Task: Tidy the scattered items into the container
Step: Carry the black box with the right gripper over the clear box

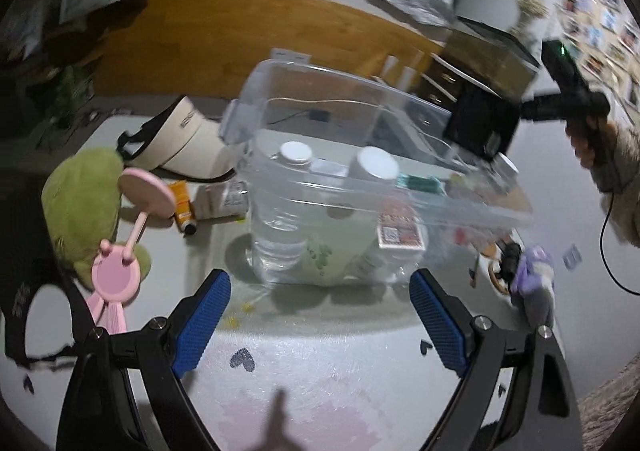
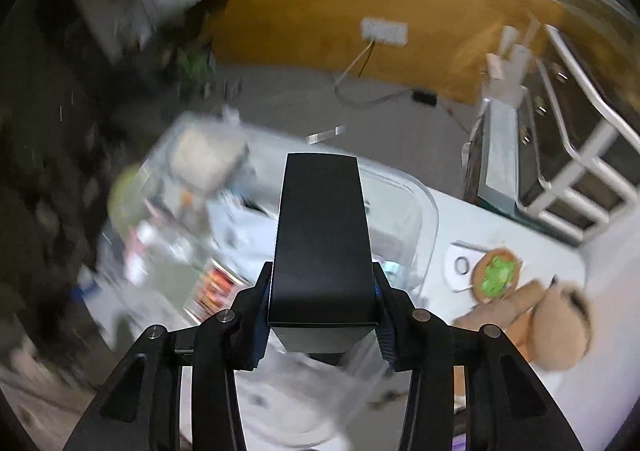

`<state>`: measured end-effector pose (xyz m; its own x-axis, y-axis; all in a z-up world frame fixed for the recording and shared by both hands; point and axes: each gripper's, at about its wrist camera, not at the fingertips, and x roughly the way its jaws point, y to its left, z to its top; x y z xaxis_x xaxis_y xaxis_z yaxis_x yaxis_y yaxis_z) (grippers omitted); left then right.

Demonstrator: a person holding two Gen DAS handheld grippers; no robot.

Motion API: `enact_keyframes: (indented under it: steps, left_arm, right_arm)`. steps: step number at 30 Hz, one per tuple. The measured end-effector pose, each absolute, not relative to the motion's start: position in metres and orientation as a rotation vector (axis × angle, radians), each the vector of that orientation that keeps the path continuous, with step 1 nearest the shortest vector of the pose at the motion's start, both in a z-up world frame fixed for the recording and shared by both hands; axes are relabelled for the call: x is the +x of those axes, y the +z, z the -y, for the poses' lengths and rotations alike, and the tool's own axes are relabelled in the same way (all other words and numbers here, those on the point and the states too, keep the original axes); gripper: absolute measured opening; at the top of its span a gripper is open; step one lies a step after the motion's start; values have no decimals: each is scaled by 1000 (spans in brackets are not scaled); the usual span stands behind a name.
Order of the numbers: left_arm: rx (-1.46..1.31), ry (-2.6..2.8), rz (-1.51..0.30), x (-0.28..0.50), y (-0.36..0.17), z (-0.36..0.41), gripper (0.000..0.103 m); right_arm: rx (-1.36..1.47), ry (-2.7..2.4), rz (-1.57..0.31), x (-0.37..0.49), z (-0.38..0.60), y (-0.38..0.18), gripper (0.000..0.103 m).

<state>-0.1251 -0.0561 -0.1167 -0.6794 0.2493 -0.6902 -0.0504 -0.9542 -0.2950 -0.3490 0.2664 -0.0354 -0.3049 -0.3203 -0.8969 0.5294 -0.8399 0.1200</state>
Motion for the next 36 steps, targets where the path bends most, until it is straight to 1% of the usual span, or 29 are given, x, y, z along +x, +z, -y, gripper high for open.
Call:
enact_keyframes:
  steps: [2,7,13,15,18,20,21,22,29,31,33,36]
  left_arm:
    - [-1185,2731,421,-129,-118,54,91]
    - [-1219,2771,498,-137,-121,49,91]
    - [-1256,2788,527,-146,-124,45,91]
    - [-1260,2791,528,-147,-123,44,91]
    - [-1266,2797,530,-149,-122,44,91]
    - [-1268,2799,531,-151,-122,45,91]
    - [-1269,2799,530,-152,-122,45,91]
    - [-1270,2798,529,-153,-123,45,91]
    - [-1259,2777,506,-160,-122,44,91]
    - [-1258,2775,506,-161,-122,45,91]
    - [-1256,2774,509,-161,-122,46,91]
    - [-1249,2775,510,-162,-122,48,91]
  right_arm:
    - [1456,-2076,-352,-358,-259,-51,45]
    - [1493,-1846,-485,-379,-236,-90,45]
    - [1582,-1570,-414,-397,-219,-123,45]
    - [1606,-1497,-426,-400,-218,-131,45]
    - [1622,-1440,-487,-402,-213,-133,45]
    - [1609,-1484,-566,-404,-211,-129,53]
    - [1592,-1523,-625,-405,-209,-127,58]
    - [1571,-1566,-692,-406,-207,-124,60]
    - [1553,-1621,-930,-406,-204,-113,61]
    - [1528,-1635,-941,-404,-202,-104,61]
    - [1511,-1642,-897,-402,-197,-100,61]
    - [1499,-1639,-834,-398,-178,-107,60]
